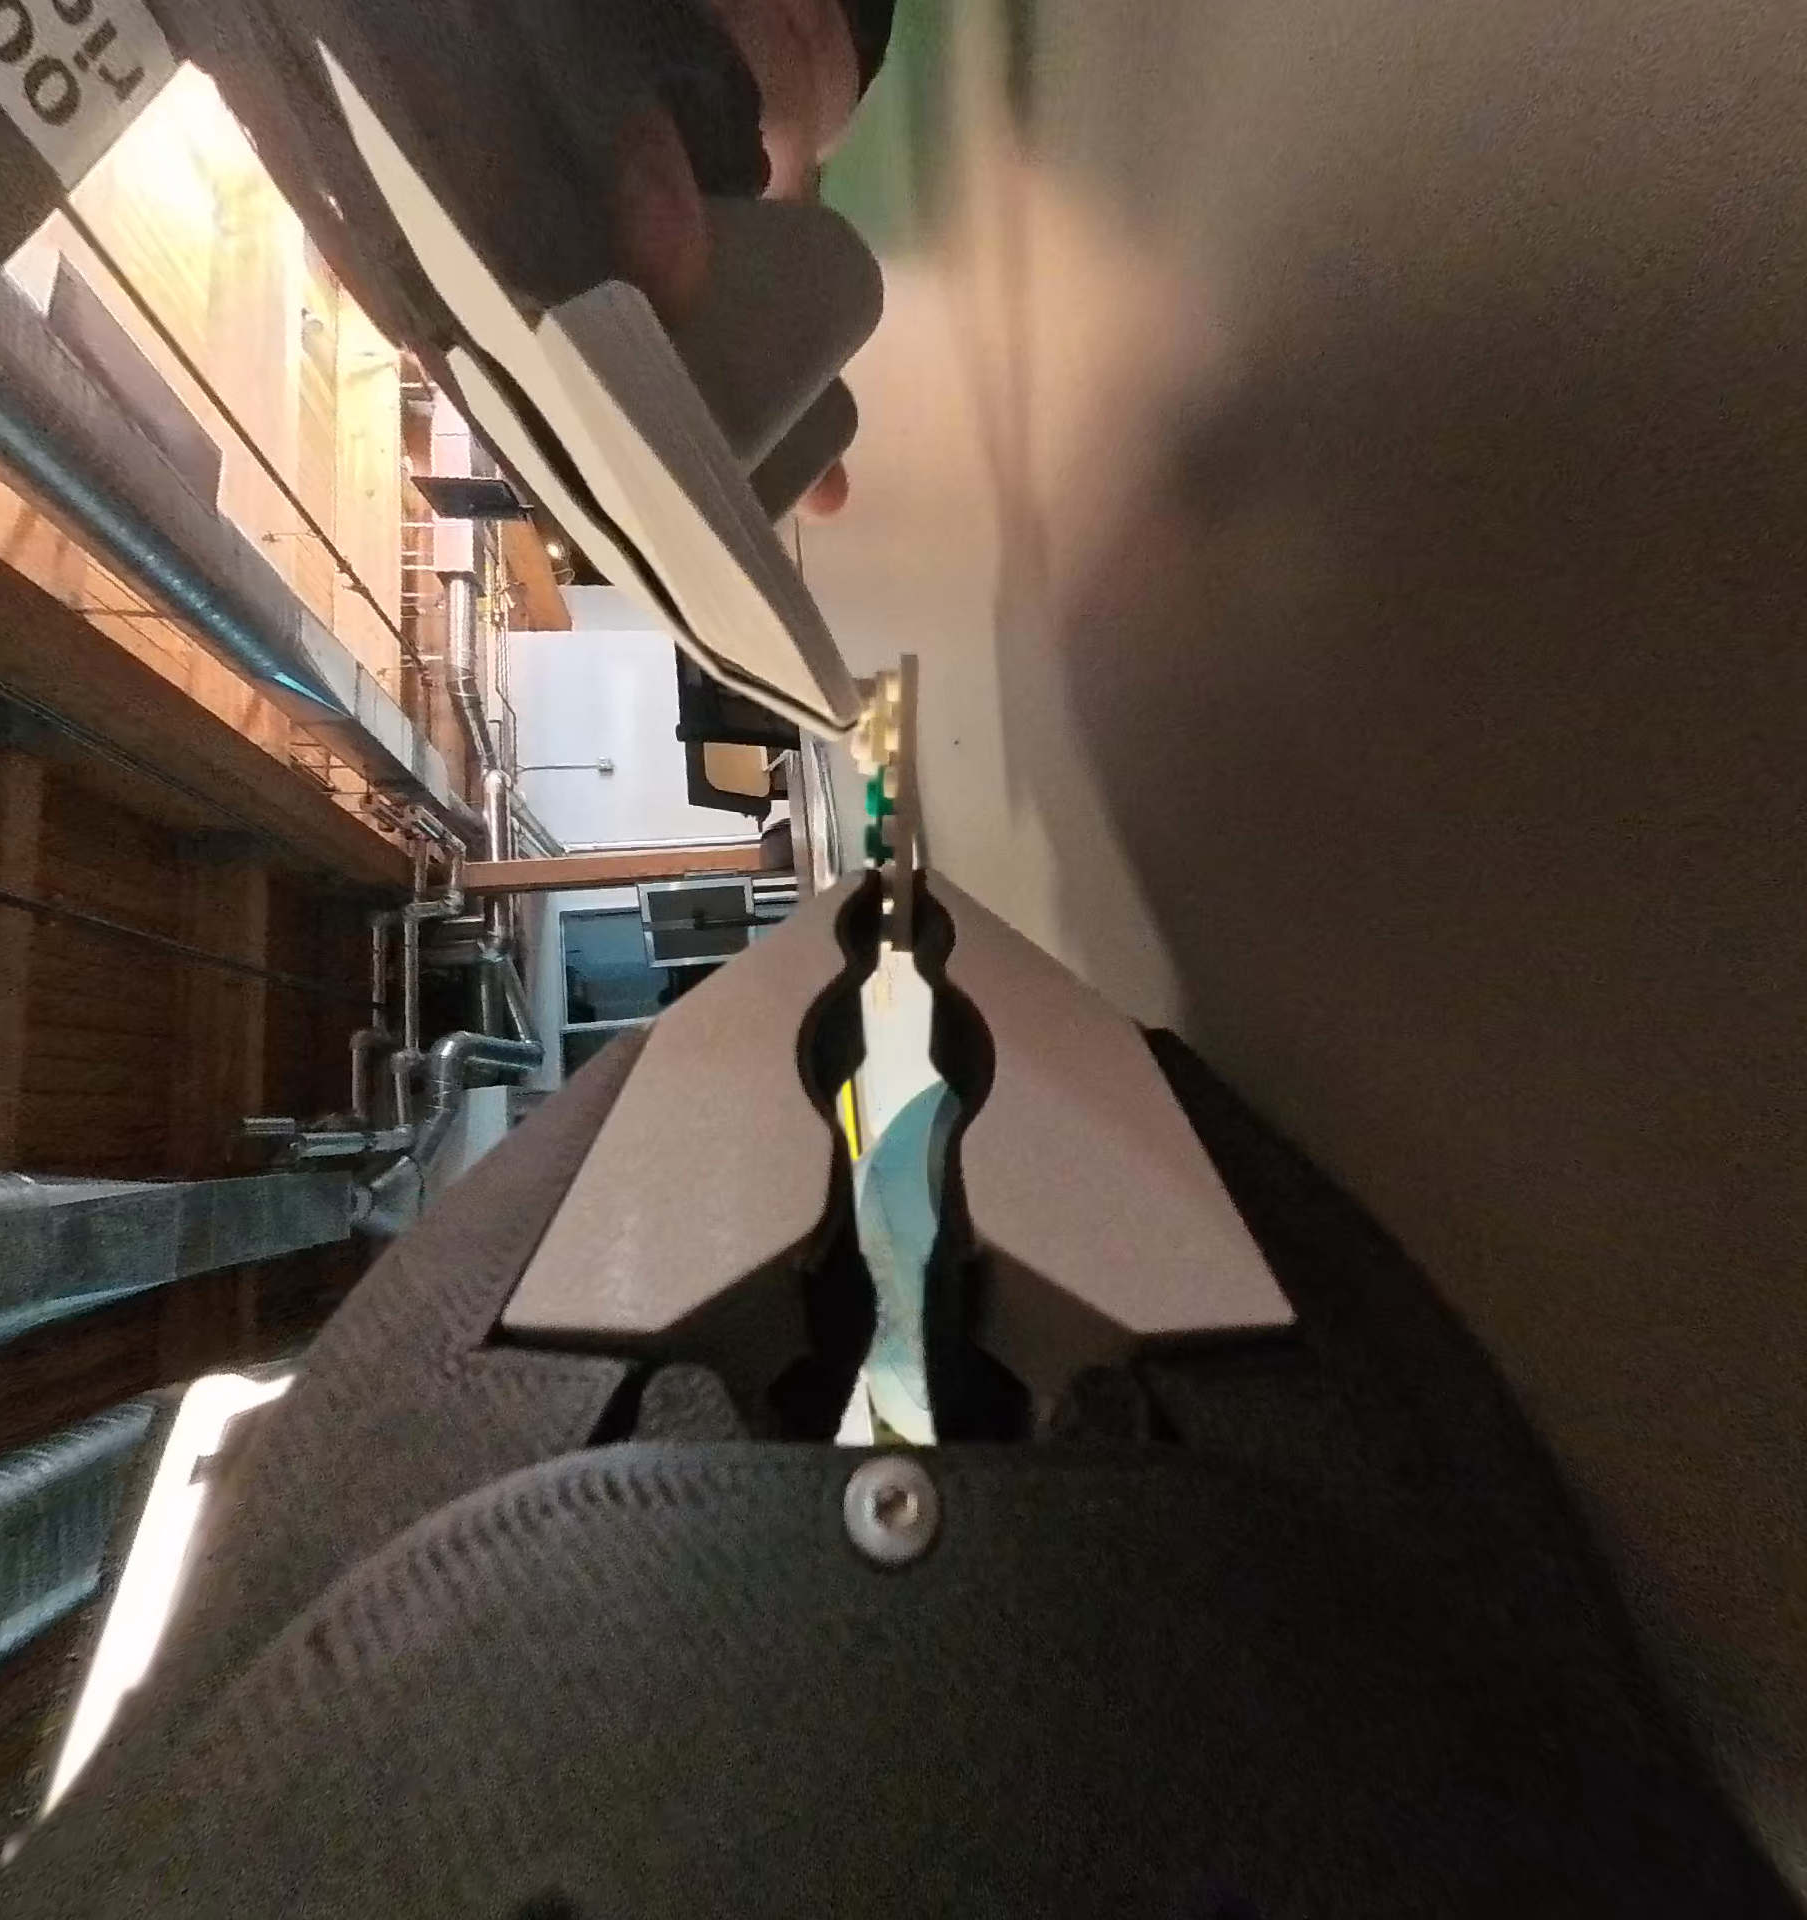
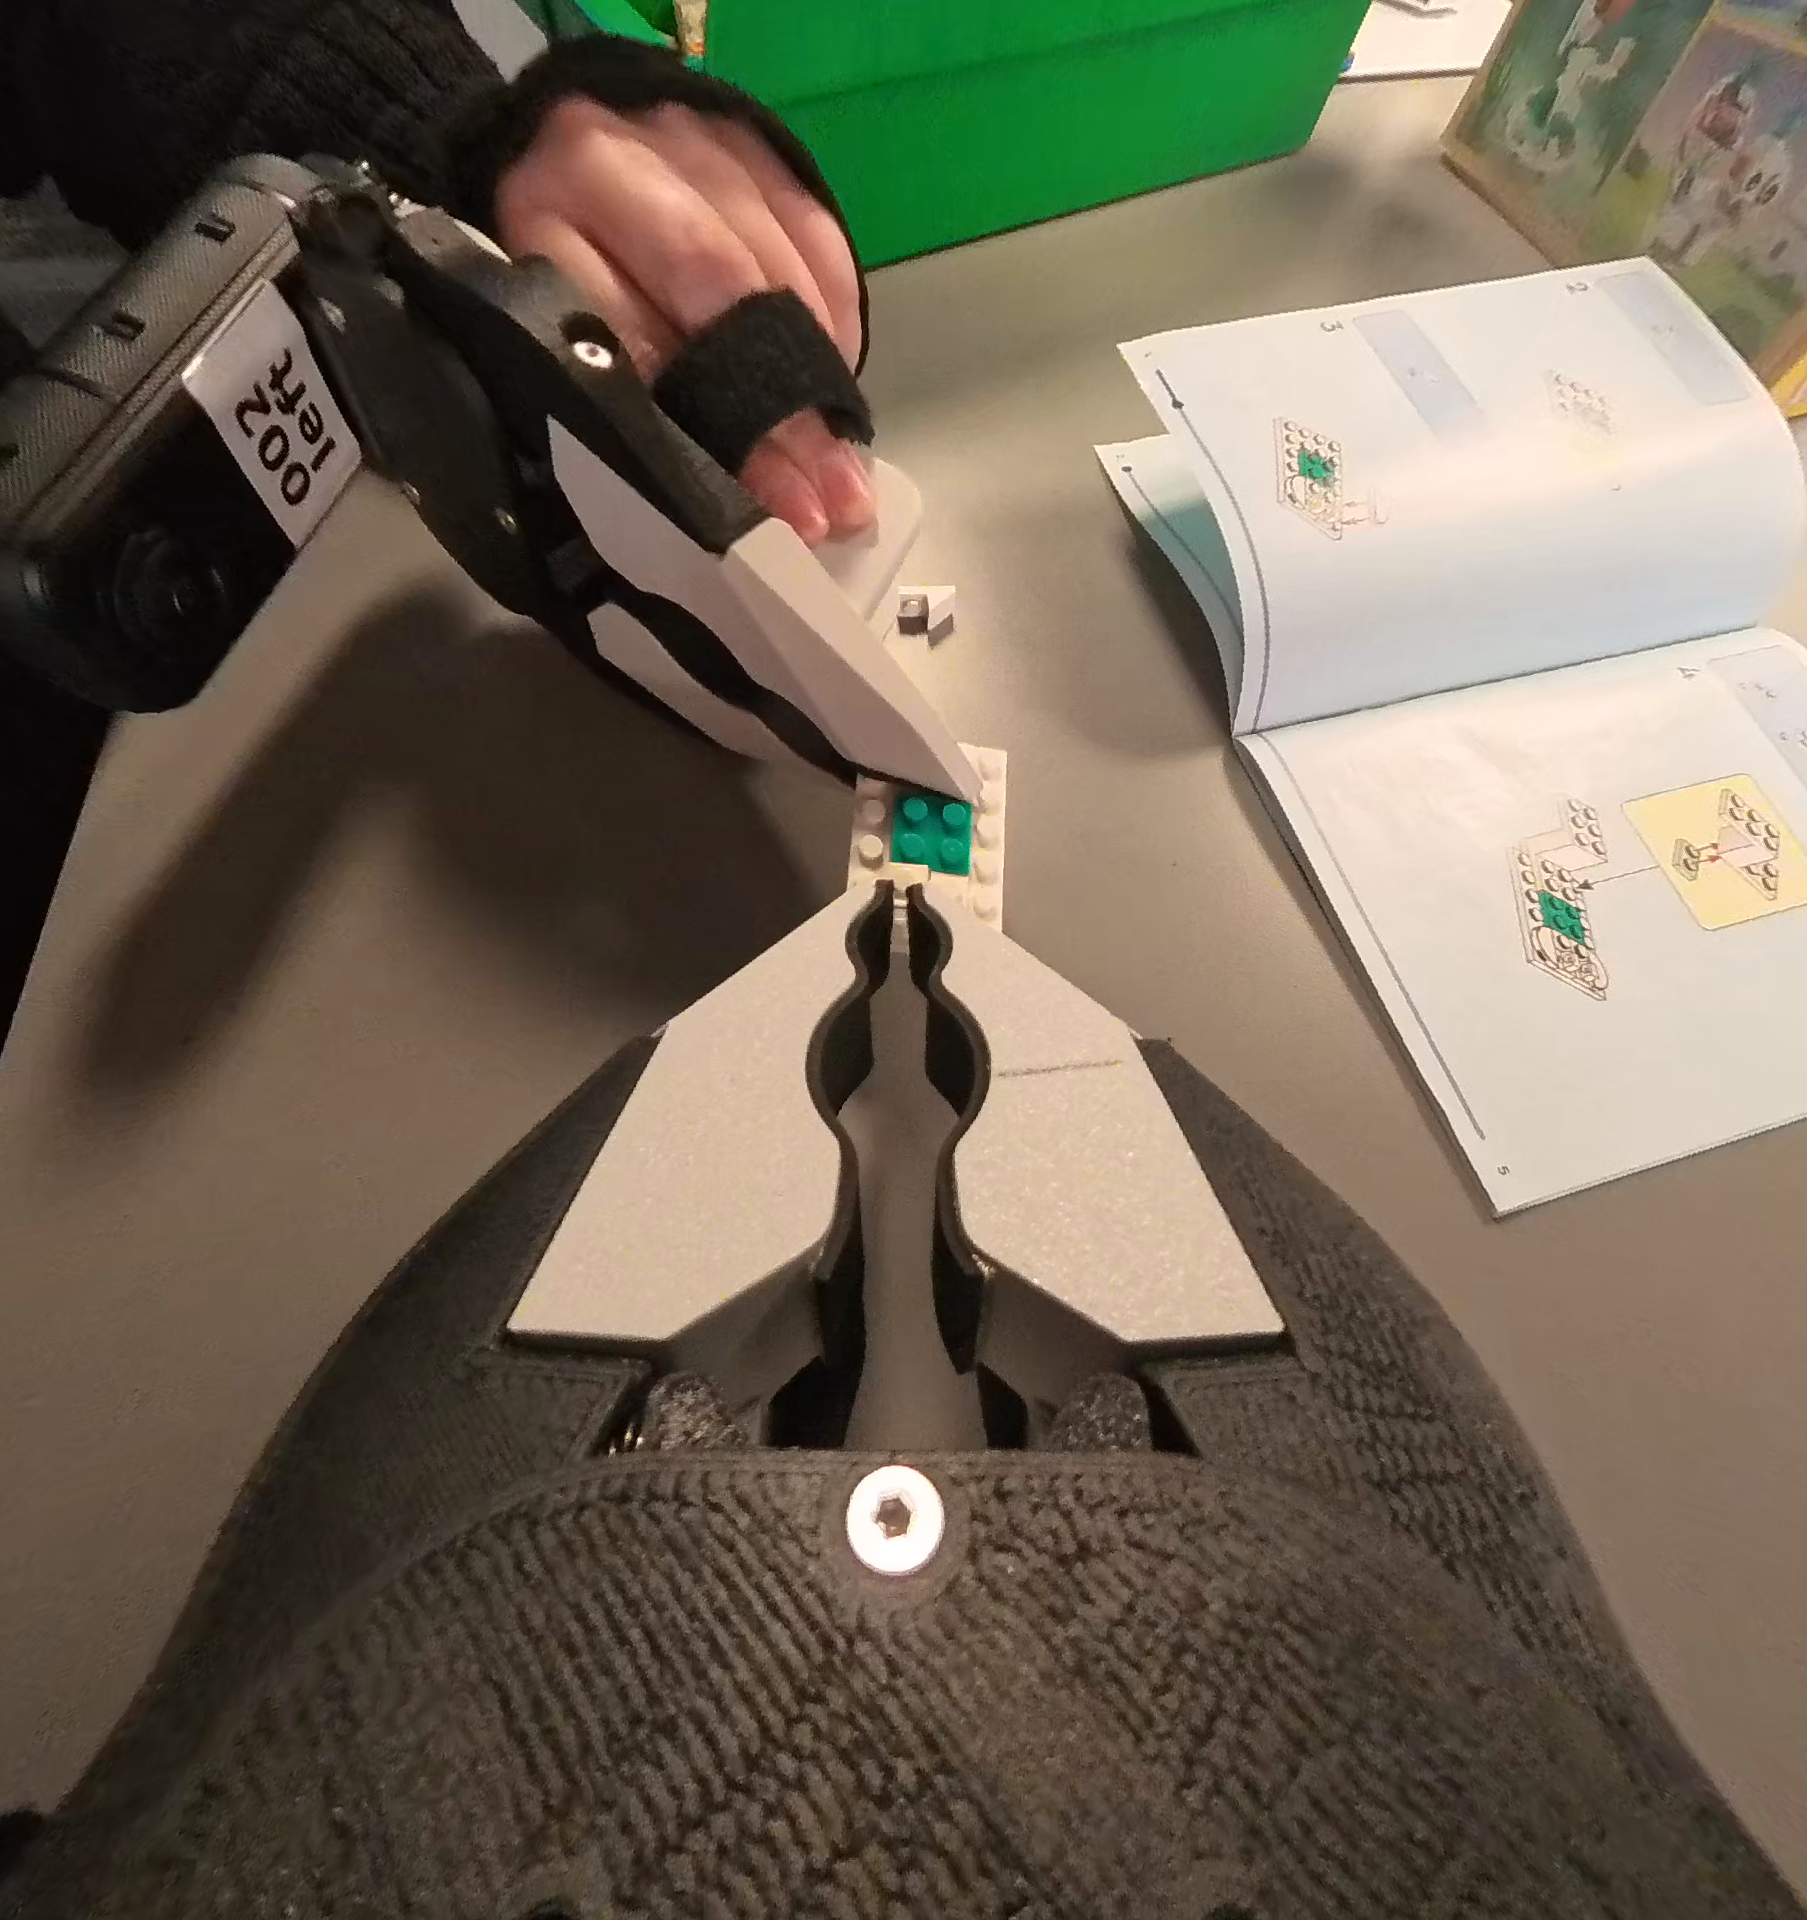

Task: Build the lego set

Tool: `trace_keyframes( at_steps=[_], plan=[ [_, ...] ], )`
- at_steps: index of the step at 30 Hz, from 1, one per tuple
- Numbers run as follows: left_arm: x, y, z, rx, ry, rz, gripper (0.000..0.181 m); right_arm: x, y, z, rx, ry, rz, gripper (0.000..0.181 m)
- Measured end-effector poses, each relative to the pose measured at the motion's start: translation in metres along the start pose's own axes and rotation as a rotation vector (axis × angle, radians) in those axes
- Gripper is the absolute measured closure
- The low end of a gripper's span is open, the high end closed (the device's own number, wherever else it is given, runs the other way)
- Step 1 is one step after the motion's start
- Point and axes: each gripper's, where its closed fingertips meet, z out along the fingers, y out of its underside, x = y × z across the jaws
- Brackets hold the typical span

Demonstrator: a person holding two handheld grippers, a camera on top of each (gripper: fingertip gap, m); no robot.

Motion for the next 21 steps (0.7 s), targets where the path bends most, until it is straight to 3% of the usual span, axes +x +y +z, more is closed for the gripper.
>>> trace_keyframes(
  at_steps=[5, 16, 21],
  plan=[
    [0.003, 0.002, 0.001, -0.007, 0.033, -0.061, 0.177, 0.004, -0.008, -0.005, 0.043, 0.033, -0.013, 0.161],
    [0.003, 0.011, 0.005, -0.037, 0.054, -0.100, 0.177, 0.010, -0.003, -0.011, 0.030, 0.058, -0.025, 0.162],
    [0.004, 0.012, 0.004, -0.046, 0.060, -0.097, 0.177, 0.018, 0.023, -0.024, -0.059, 0.045, 0.038, 0.162]
  ],
)
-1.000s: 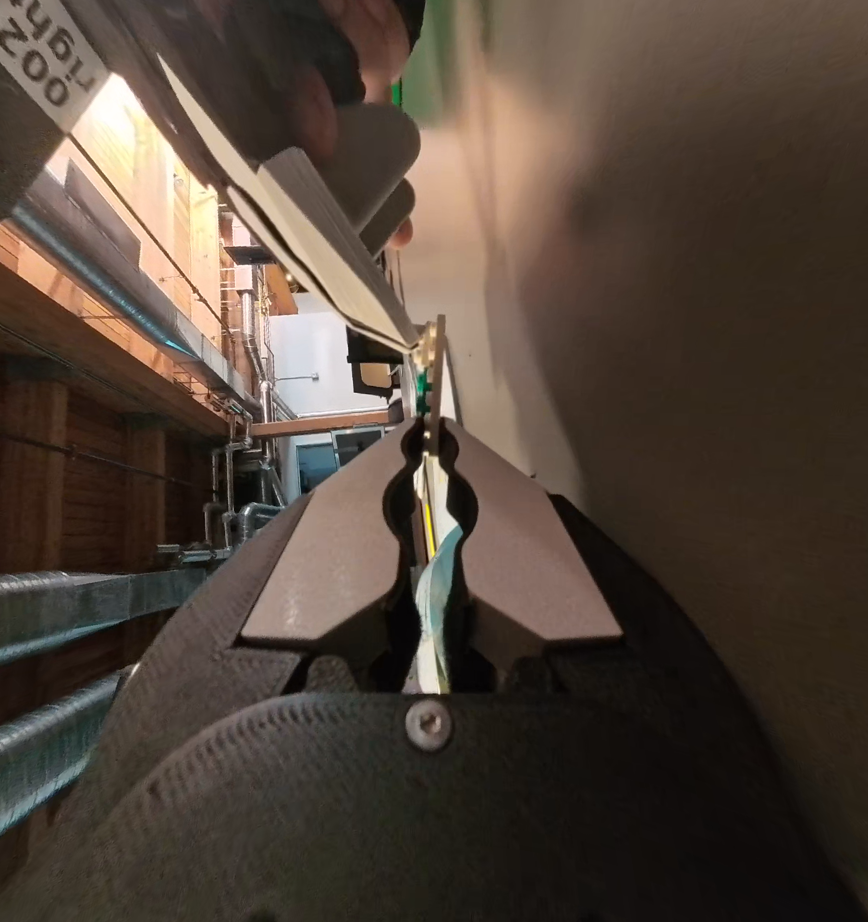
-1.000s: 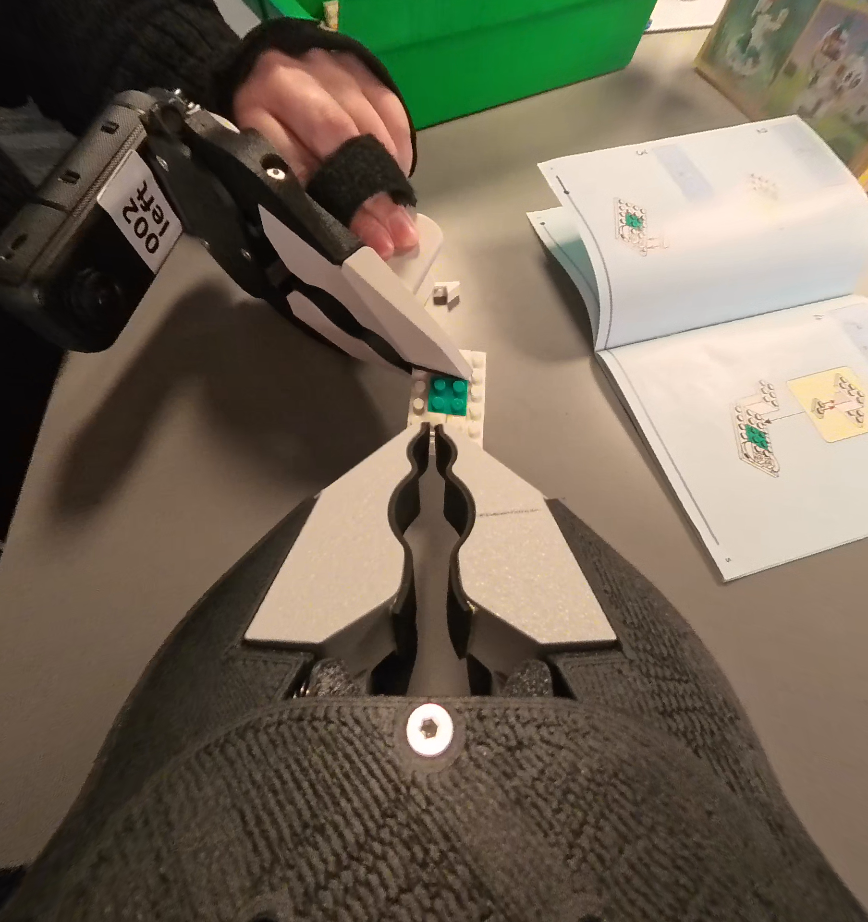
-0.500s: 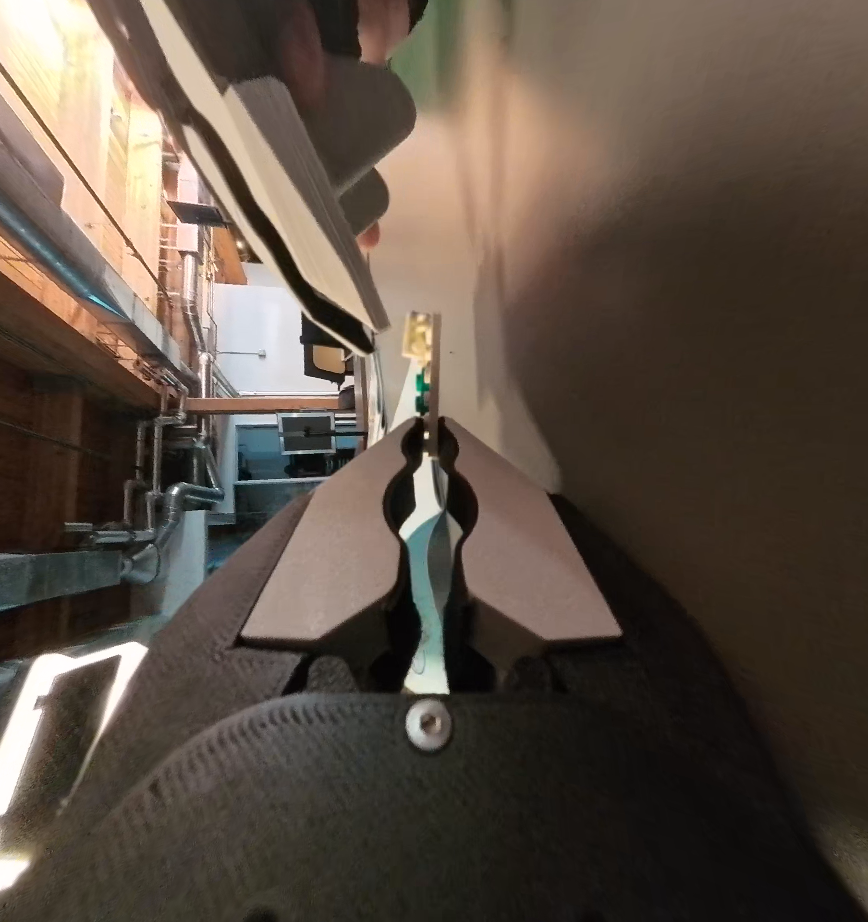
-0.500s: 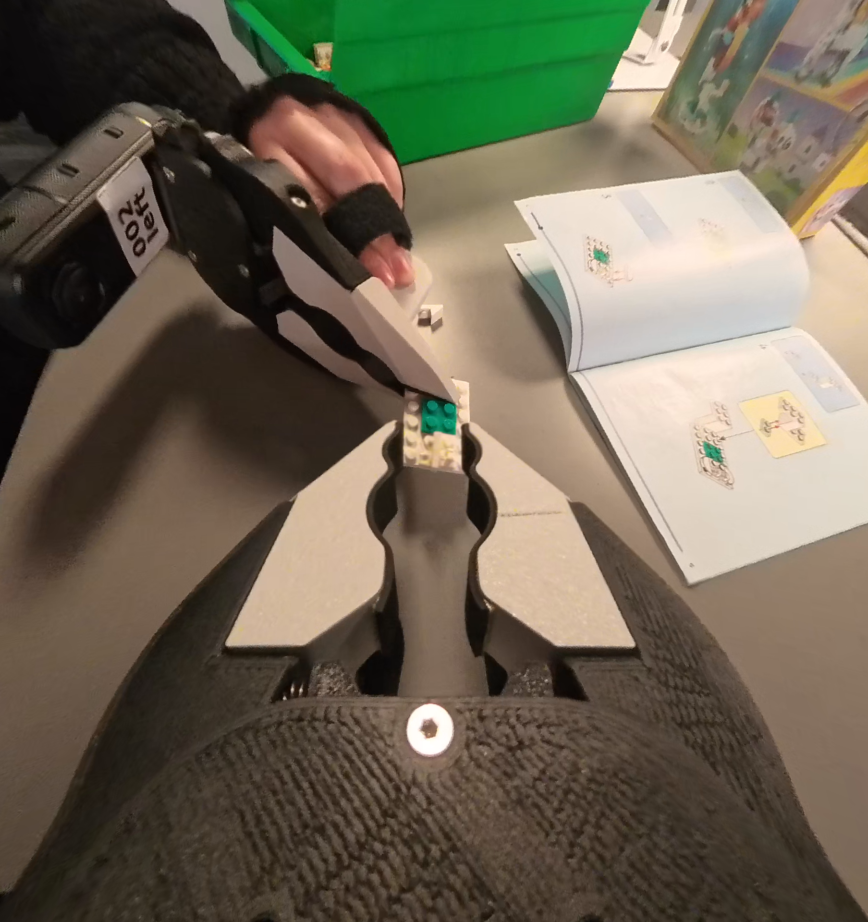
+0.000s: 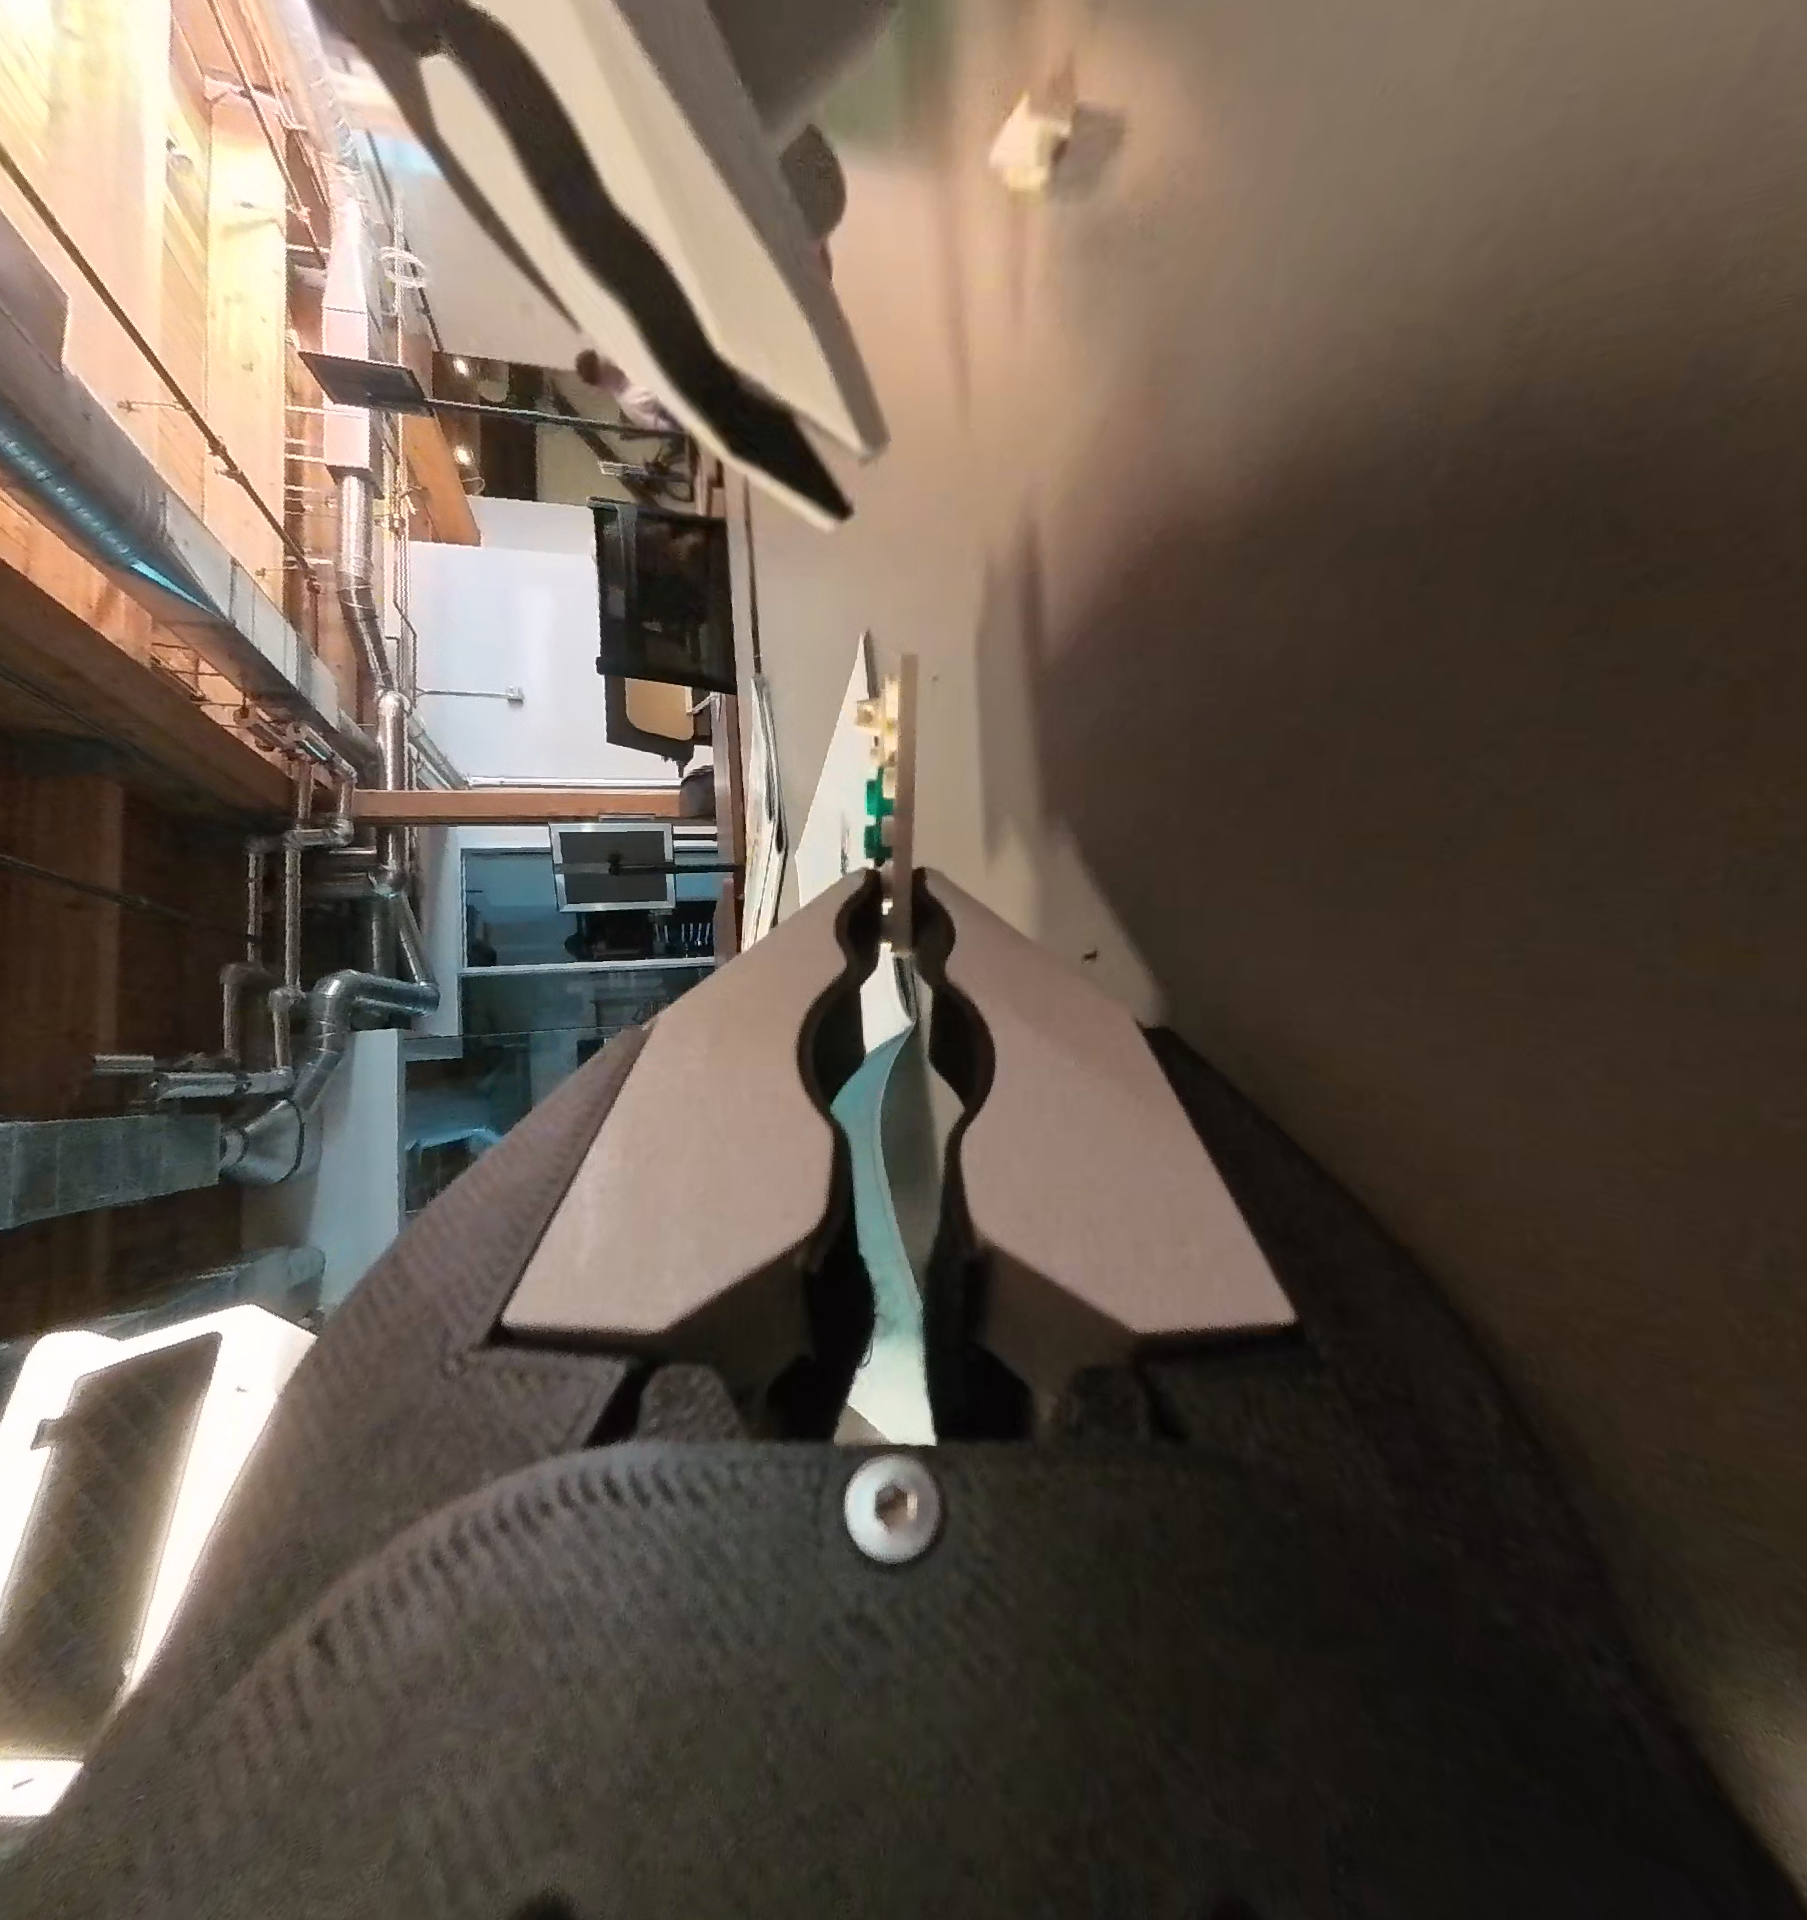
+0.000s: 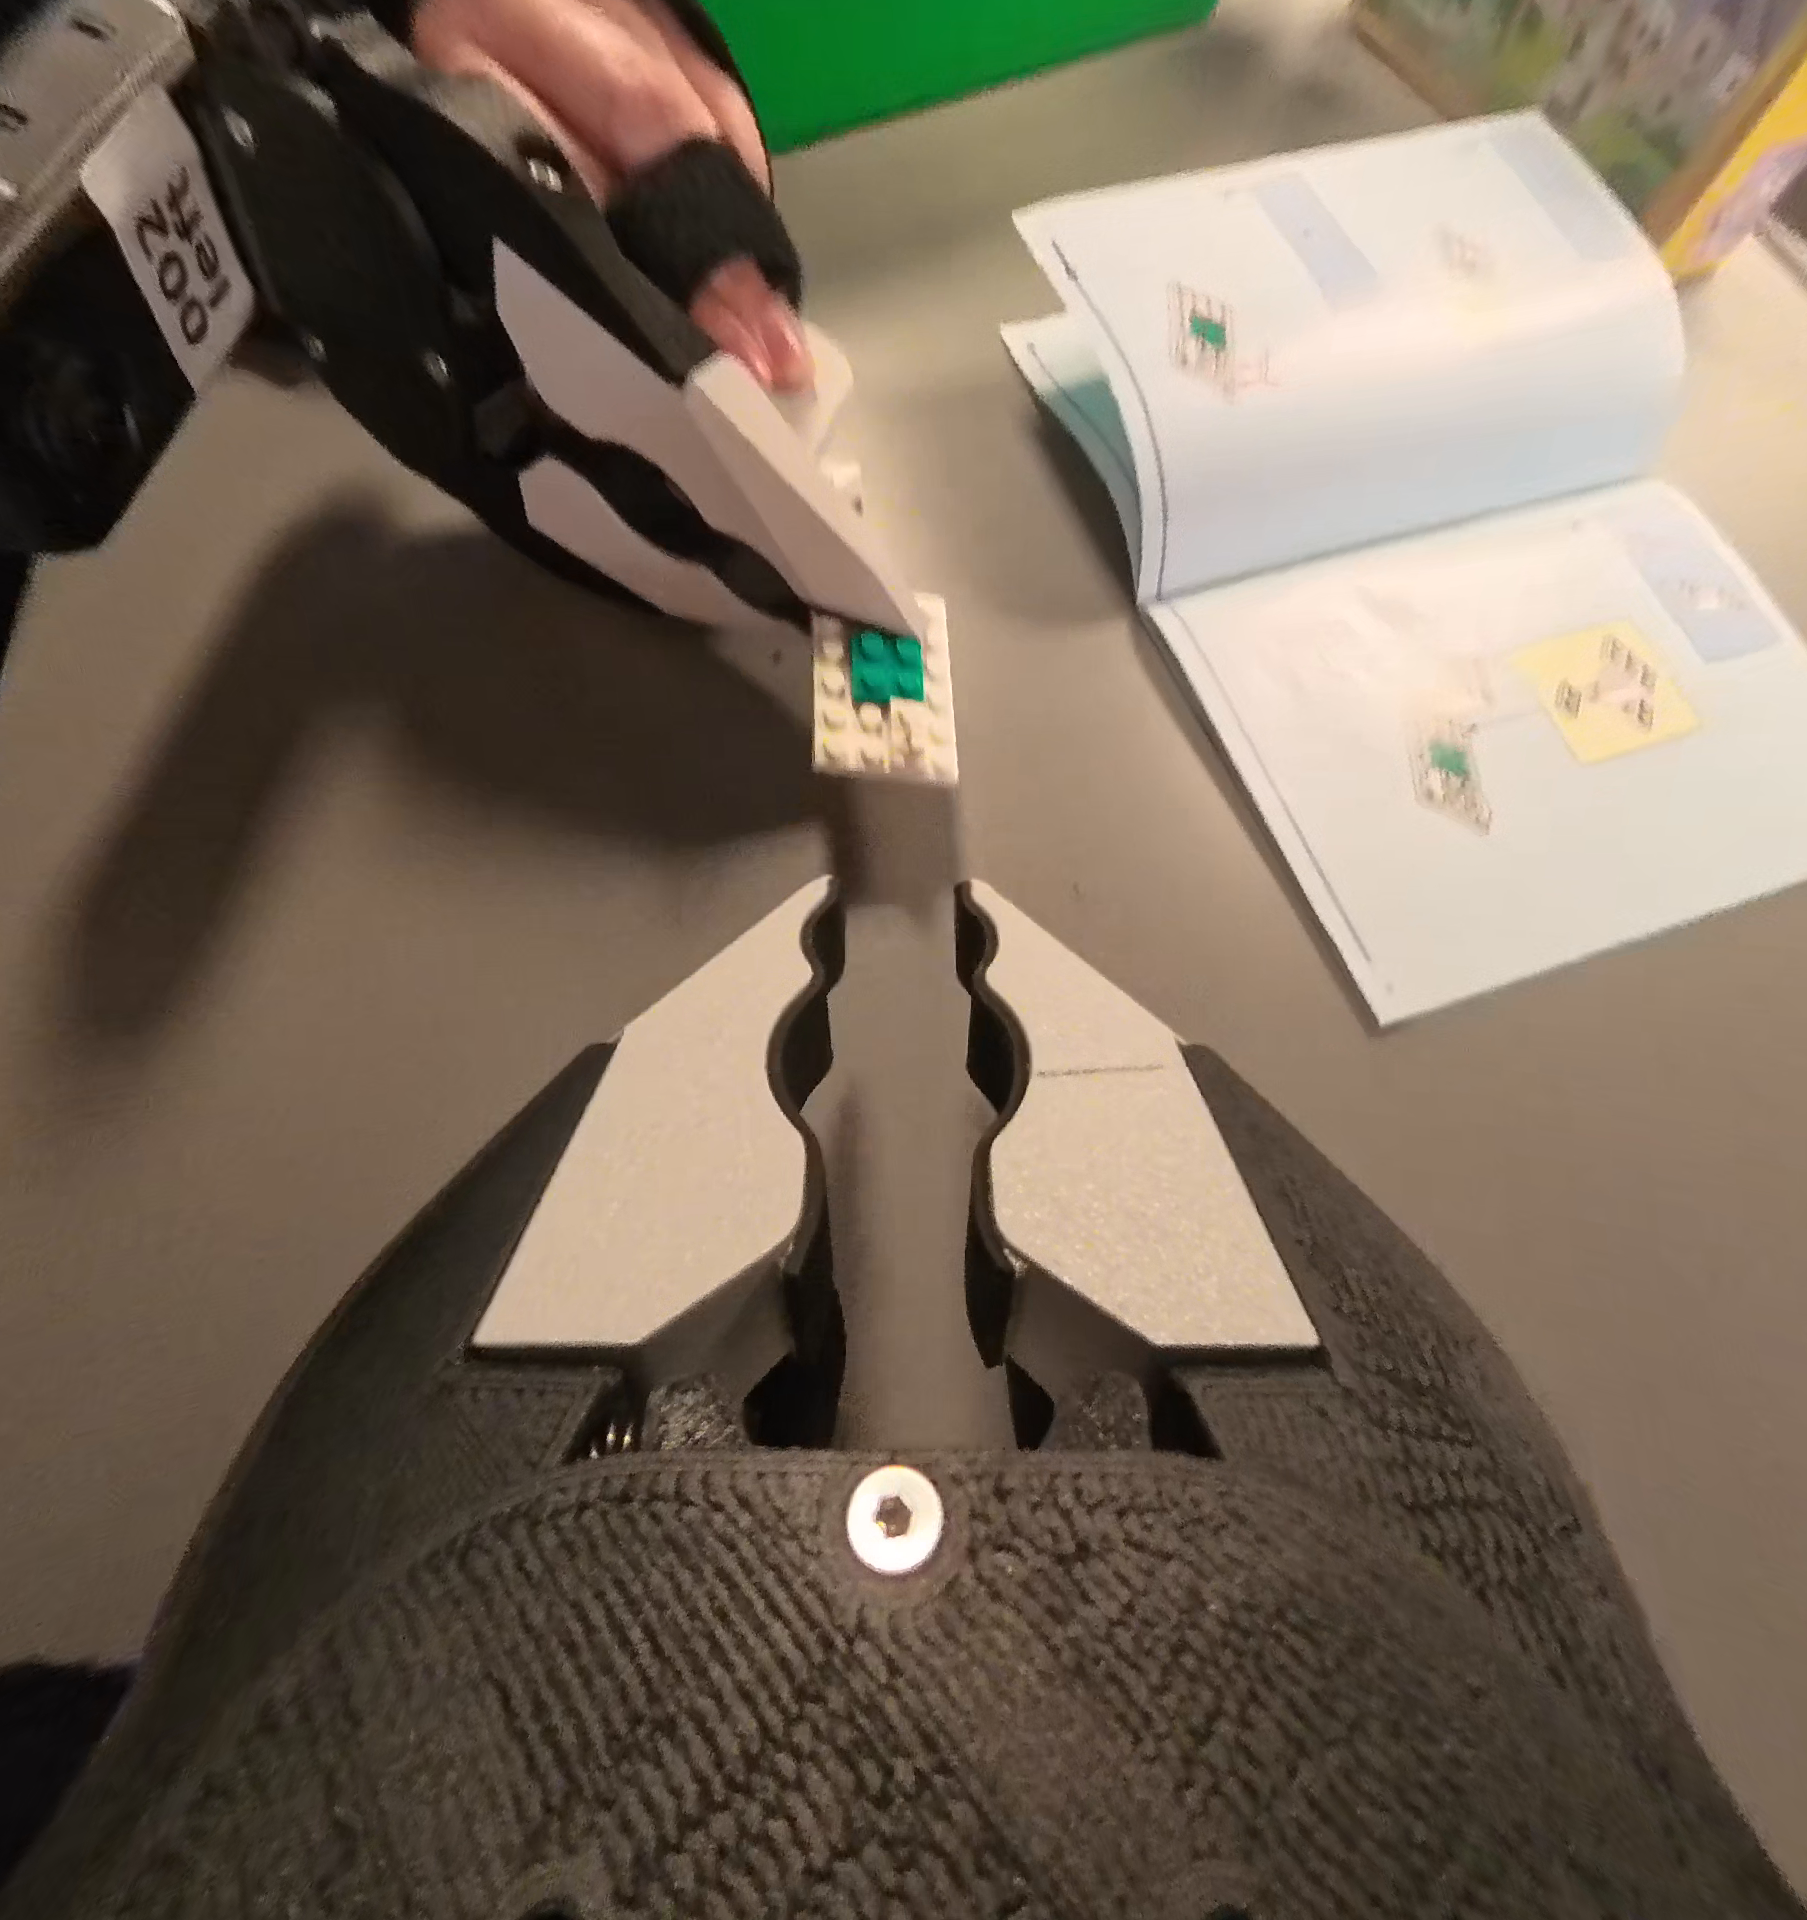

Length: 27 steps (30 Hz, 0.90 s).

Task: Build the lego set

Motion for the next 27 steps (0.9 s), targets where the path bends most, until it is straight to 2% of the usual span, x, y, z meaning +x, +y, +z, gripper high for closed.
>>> trace_keyframes(
  at_steps=[6, 10, 13, 15, 17, 22, 25, 27],
  plan=[
    [0.003, -0.003, -0.001, 0.015, 0.006, 0.010, 0.177, 0.005, 0.021, -0.021, -0.040, -0.023, 0.089, 0.162],
    [0.005, -0.007, -0.001, 0.025, 0.003, 0.020, 0.177, -0.002, 0.021, -0.032, -0.021, -0.029, 0.164, 0.156],
    [0.005, -0.007, -0.001, 0.029, 0.007, 0.028, 0.178, -0.019, 0.038, -0.030, -0.178, -0.020, 0.117, 0.151],
    [0.005, -0.007, -0.001, 0.033, 0.010, 0.026, 0.177, -0.021, 0.040, -0.028, -0.234, 0.050, 0.131, 0.151],
    [0.006, -0.009, 0.001, 0.040, 0.013, 0.025, 0.177, -0.024, 0.033, -0.025, -0.218, 0.118, 0.201, 0.150],
    [0.008, -0.010, 0.001, 0.039, 0.019, 0.032, 0.177, -0.024, 0.032, -0.032, -0.202, 0.362, 0.201, 0.151],
    [0.010, -0.010, 0.002, 0.040, 0.030, 0.022, 0.177, -0.025, 0.033, -0.032, -0.181, 0.371, 0.237, 0.152],
    [0.011, -0.010, 0.002, 0.041, 0.031, 0.021, 0.177, -0.025, 0.037, -0.029, -0.217, 0.356, 0.236, 0.153]
  ],
)
